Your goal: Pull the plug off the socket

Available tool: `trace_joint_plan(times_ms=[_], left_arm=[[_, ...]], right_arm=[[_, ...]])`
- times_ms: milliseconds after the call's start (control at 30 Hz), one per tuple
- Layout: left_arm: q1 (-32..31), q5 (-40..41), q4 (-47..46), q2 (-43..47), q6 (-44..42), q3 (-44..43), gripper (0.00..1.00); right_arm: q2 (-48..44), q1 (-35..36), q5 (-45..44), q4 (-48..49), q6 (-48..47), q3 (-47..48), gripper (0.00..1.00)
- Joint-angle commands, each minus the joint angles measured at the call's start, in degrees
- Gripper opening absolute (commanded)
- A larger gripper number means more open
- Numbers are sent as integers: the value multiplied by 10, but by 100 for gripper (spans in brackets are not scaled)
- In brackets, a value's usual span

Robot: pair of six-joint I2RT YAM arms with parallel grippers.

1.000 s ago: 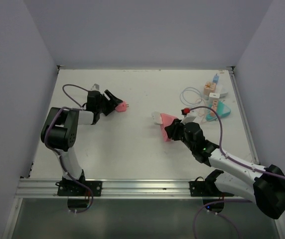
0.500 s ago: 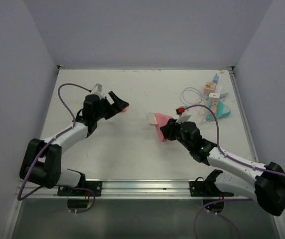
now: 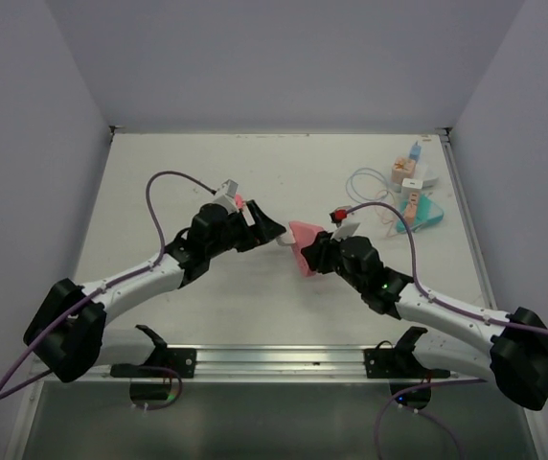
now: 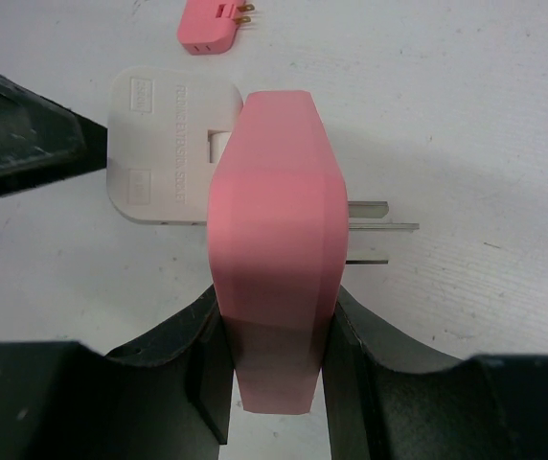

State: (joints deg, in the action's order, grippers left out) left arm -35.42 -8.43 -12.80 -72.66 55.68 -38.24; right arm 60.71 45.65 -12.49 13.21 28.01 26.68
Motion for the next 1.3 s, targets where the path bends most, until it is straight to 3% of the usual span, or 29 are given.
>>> trace_joint_plan(times_ms=[0,300,433,633,933,1267], left_arm=[[-33,36,-11,-29,18,-19,85],[-62,82,-8,-64,28,-49,59],[-64,98,-9,-62,38,-41,32],[-65,106,-9,-46,55,-15,0],[-66,139,22,21,67,15,0],[-60,154,98,123,57,36,0]], right_arm=[[-1,8,-15,31,-4,33,0],[9,21,-19,39,-7,34,0],[14,24,-26,46,-8,29,0],[18,24,-73,43,-2,16,0],[17,25,-207,-25,43,9,0],[45,24,-244,-43,64,12,0]])
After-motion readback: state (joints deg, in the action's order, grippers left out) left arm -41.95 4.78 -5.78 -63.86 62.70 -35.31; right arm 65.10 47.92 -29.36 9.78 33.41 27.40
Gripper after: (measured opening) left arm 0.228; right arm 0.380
